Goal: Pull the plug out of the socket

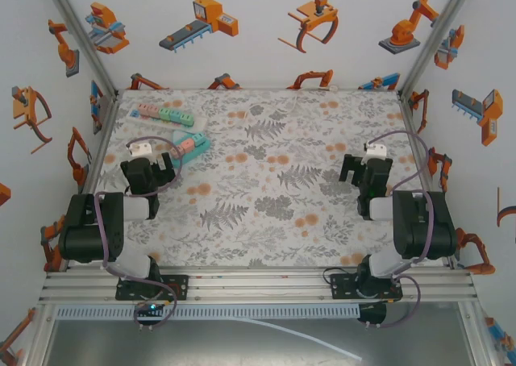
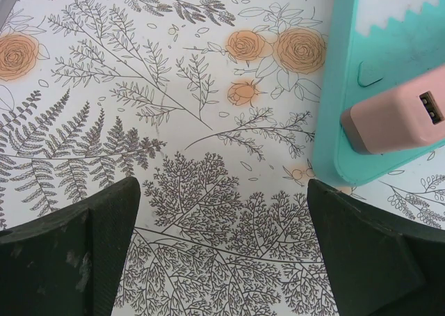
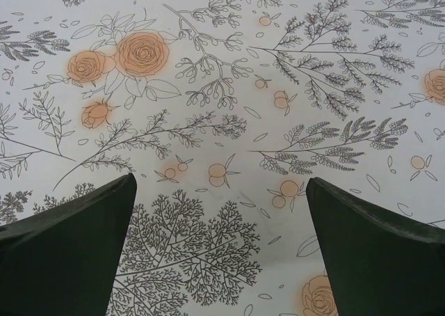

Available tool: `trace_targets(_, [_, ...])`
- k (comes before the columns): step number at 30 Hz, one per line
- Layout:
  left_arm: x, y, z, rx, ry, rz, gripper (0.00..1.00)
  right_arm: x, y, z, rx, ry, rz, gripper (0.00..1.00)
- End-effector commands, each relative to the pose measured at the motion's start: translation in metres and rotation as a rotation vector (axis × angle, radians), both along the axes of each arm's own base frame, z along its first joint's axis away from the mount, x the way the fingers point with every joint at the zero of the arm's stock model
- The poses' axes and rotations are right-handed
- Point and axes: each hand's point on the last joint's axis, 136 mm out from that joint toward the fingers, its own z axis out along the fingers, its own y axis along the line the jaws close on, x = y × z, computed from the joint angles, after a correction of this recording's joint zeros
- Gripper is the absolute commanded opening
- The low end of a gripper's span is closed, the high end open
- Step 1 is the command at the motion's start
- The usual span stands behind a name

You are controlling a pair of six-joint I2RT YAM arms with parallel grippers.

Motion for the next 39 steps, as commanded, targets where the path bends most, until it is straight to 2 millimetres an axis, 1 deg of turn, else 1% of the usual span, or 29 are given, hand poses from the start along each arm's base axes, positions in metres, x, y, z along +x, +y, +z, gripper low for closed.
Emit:
trace_targets(1, [0.0027, -0.0032, 0.0046, 0.004, -0.013, -0.017, 0.97, 0.0024, -0.0044, 0.0076, 0.001, -0.026, -0.022, 0.99])
trace_targets(30, [0.0017, -0.0026, 0.0043, 0.006, -0.015, -0.014, 0.97, 0.0025, -0.0046, 0.0078, 0.001, -0.026, -0.022, 0.99])
trace_targets(39, [-0.0002, -0.0037, 0.0069, 0.008, -0.032, -0.016, 0.97, 0.0024, -0.0034, 0.0082, 0.001, -0.028, -0.014, 0.99])
